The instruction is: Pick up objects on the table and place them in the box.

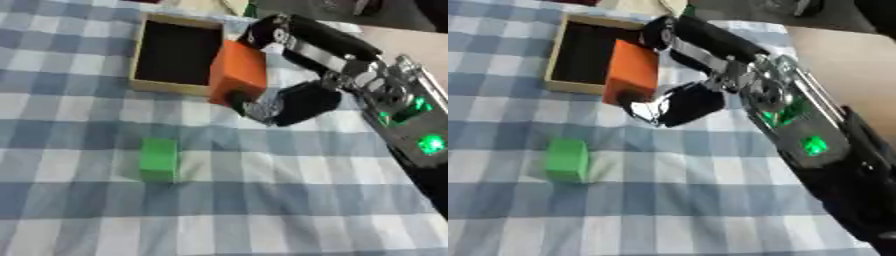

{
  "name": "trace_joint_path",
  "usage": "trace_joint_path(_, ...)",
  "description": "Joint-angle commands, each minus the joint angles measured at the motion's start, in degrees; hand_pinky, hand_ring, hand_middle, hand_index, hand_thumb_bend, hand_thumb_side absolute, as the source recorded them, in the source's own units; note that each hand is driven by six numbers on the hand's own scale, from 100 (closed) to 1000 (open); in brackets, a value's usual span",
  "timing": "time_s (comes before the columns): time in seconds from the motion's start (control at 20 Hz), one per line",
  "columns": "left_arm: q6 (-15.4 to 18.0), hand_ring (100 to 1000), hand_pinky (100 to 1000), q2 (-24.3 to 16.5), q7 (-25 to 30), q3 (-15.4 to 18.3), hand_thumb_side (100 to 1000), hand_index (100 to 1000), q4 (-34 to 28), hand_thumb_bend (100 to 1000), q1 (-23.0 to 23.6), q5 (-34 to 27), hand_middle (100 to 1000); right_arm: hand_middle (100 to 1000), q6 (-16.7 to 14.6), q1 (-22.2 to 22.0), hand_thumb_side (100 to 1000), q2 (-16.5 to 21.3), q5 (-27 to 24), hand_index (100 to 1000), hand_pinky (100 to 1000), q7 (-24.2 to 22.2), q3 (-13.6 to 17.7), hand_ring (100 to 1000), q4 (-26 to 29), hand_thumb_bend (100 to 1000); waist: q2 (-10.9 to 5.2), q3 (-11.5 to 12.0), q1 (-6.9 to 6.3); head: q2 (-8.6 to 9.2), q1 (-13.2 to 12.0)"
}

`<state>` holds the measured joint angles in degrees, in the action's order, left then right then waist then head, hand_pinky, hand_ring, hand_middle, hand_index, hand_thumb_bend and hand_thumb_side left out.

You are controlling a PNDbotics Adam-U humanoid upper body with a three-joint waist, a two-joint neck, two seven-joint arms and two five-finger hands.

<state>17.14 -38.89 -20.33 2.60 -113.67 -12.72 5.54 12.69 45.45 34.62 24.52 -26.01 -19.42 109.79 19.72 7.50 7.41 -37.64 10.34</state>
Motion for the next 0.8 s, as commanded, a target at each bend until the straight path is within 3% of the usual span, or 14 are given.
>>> trace_joint_path(0.05, 0.3, 731, 724, -1.7, 0.4, -0.2, 1000, 823, -0.9, 375, -1.0, -0.5, 672, 635, -0.2, 4.5, 482, 1.4, -0.9, 724, 818, -0.8, 0.8, 770, -5.0, 100, -1.03, 0.2, -0.86, 1.01, 1.3)
trace_joint_path(0.4, 0.7, 730, 724, -1.8, 1.2, -0.9, 1000, 822, -0.9, 369, -2.2, -0.7, 671, 639, -2.8, 14.5, 495, -1.9, 0.6, 728, 823, -0.4, 1.3, 775, -21.4, 100, 0.02, 1.6, -1.01, 1.66, 3.8)
trace_joint_path(0.8, 1.0, 730, 723, -1.6, 1.8, -1.4, 1000, 821, -0.9, 366, -3.4, -1.1, 671, 641, -5.8, 19.8, 508, -6.8, 5.0, 730, 827, 2.5, 3.2, 779, -36.8, 100, 0.94, 3.8, -0.72, 2.65, 5.2)
